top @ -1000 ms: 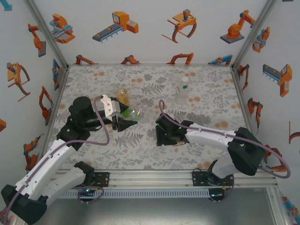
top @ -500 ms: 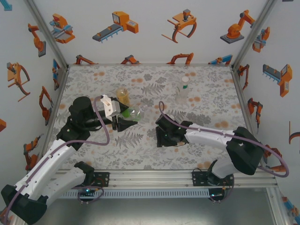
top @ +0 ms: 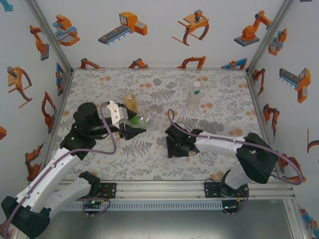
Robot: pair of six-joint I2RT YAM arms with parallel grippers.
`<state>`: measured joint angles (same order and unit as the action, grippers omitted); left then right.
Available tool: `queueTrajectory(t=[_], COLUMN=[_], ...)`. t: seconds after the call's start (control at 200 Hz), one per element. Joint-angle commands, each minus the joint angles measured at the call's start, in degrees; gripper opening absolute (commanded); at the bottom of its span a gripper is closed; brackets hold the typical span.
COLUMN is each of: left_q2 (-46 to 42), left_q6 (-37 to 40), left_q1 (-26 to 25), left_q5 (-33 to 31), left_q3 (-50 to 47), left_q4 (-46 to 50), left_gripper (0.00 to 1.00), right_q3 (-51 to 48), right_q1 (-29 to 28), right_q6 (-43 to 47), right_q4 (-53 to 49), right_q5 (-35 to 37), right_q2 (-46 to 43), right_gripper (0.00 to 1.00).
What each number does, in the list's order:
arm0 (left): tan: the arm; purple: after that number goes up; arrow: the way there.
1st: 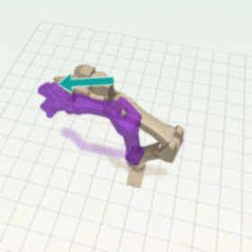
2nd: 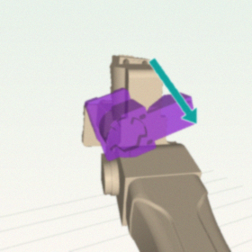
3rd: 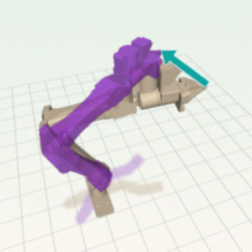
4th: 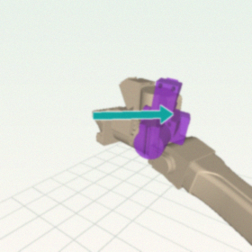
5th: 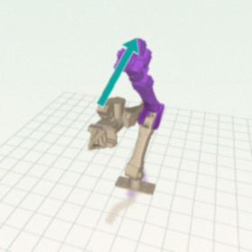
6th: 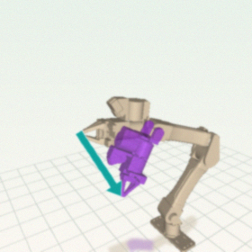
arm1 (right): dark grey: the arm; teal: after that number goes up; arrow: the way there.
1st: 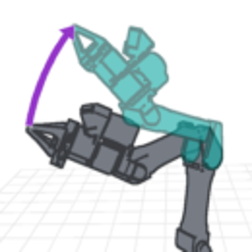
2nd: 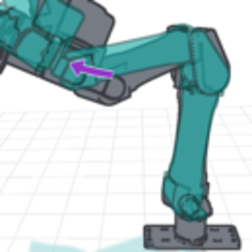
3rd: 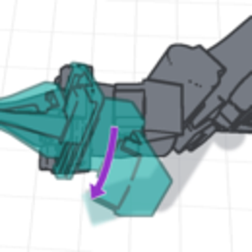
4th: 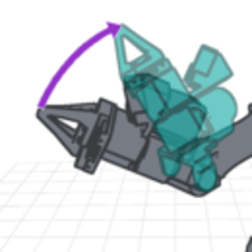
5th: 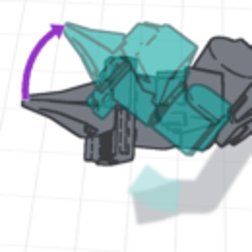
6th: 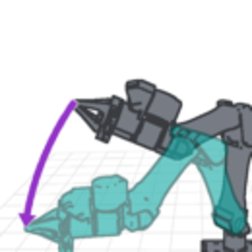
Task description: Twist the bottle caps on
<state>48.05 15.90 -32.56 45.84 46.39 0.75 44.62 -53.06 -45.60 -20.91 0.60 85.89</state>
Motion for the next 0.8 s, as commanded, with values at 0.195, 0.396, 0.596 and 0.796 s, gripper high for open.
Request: queueTrajectory(t=[0.195,0.396,0.596,0.796], left_q2=[-1.0,-1.0,-0.9,-0.8], left_q6=[1.0,1.0,1.0,0.7], left_q1=[0.0,0.0,0.0,0.0], left_q5=[0.2,0.1,0.2,0.1], left_q3=[0.0,0.0,0.0,-0.1], left_q4=[-0.4,-0.5,-0.4,-0.7], left_gripper=[0.00,0.00,0.00,0.00], right_q3=[-1.2,-3.1,-11.6,-14.9], right_q1=[0.2,1.4,6.8,10.5], right_q6=[-1.3,-2.5,-7.7,-8.5], right_q4=[0.7,6.9,25.9,28.0], right_q5=[0.3,-2.9,-13.1,-15.4], right_q2=[-0.1,-2.0,-4.0,-3.1], right_gripper=[0.23,0.17,0.16,0.16])
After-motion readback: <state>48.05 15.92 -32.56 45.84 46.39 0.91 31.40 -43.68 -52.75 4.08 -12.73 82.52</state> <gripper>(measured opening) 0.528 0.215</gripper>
